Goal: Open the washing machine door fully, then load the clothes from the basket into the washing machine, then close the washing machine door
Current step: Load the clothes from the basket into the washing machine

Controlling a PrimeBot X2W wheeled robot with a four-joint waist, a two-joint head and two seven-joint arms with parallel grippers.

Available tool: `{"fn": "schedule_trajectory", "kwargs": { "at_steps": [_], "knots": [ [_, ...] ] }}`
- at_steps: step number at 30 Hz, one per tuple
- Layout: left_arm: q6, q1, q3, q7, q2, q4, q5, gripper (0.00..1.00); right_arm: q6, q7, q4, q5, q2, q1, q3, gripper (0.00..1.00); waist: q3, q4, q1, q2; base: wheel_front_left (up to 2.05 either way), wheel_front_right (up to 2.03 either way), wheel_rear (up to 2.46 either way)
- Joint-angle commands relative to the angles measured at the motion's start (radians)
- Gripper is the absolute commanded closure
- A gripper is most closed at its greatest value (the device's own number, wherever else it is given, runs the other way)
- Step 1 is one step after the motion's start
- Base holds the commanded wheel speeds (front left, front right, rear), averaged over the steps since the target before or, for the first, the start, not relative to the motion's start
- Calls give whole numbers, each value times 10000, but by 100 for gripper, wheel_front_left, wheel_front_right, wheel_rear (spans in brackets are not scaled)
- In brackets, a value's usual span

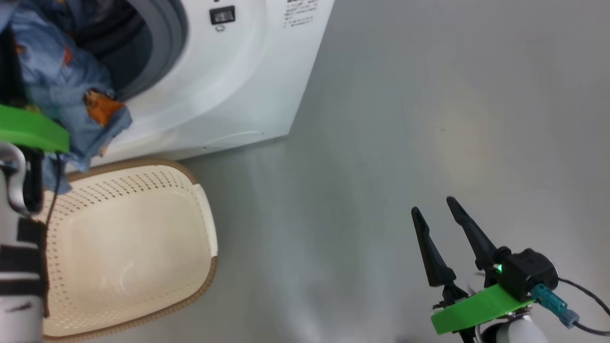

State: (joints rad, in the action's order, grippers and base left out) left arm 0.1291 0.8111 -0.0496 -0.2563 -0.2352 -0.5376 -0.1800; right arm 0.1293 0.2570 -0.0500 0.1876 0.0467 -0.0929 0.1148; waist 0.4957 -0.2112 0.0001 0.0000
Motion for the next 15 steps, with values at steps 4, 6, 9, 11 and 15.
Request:
{"fn": "schedule_trajectory", "kwargs": {
  "at_steps": [4,6,9,11,15],
  "knots": [
    [14,1042,-94,-55,-704,-639,107,100,14,48,300,196,35,-238,307,0,737,-298,-1,0,0,0,0],
    [14,1479,93,-55,-838,-877,161,100,14,48,311,242,35,-283,325,0,936,-308,-1,0,0,0,0],
    [15,2062,397,-55,-897,-1127,244,100,14,48,312,303,35,-337,335,0,1217,-279,-1,0,0,0,0],
    [15,2468,530,-55,-960,-1286,300,100,14,48,344,341,35,-379,377,0,1413,-280,-1,0,0,0,0],
    [15,3207,902,-55,-1069,-1639,511,100,14,48,352,478,35,-519,454,0,1766,-296,-1,0,0,0,0]
  ]
}}
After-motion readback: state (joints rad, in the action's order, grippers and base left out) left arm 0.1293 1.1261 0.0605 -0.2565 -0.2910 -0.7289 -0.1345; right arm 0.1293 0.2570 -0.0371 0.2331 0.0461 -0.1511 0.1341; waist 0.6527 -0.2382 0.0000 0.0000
